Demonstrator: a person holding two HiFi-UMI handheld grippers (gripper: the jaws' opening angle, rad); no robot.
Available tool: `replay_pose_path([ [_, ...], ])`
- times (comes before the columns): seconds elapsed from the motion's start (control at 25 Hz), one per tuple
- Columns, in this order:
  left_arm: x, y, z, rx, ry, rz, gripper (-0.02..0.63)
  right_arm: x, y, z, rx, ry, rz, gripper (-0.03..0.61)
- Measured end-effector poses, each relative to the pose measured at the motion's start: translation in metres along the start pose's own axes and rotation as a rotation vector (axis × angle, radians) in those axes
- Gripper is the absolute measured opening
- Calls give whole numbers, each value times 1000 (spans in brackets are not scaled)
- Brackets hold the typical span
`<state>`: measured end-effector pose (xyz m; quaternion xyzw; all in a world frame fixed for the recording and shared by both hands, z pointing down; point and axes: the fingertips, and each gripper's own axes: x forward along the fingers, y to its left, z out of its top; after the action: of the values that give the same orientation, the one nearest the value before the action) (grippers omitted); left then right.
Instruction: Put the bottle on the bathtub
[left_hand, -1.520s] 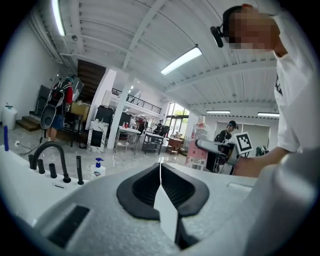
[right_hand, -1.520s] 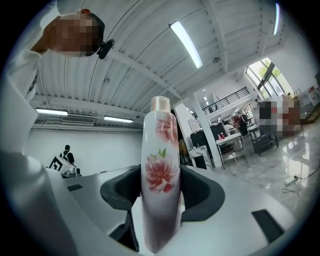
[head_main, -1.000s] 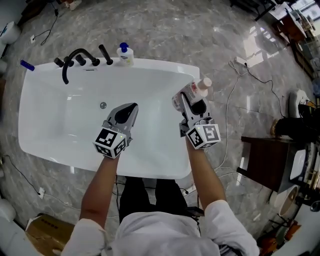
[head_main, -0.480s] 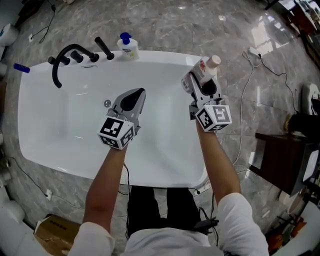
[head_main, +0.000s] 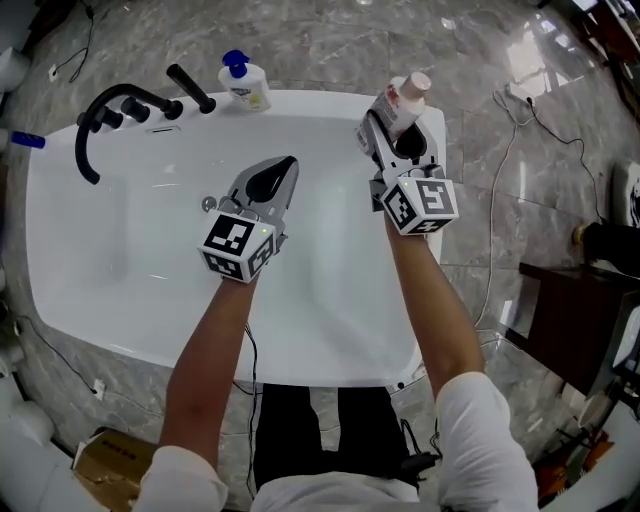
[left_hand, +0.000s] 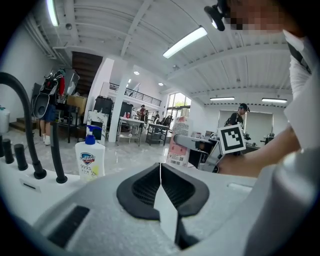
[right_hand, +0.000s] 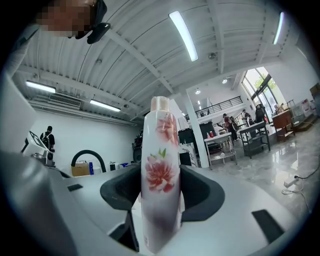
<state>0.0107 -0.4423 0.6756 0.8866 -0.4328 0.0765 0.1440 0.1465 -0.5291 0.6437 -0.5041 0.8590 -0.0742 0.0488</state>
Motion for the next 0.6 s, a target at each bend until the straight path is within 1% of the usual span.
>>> replay_pose_path([
  [0.08,9,4,-5,2,8,-3,20,12,-1,-4,-13,-2,10,232],
  [0.24,32,17,-8,-27,-3,-2,20,35,-9,-13,-33,-6,29,232],
  [0.44,52,25,-9,-36,-17,-15,20,51,-21,-33,-31,6,20,232],
  [0.6,60,23,-18,-31,-13,-37,20,64,-36,-48,-19,7,5,232],
])
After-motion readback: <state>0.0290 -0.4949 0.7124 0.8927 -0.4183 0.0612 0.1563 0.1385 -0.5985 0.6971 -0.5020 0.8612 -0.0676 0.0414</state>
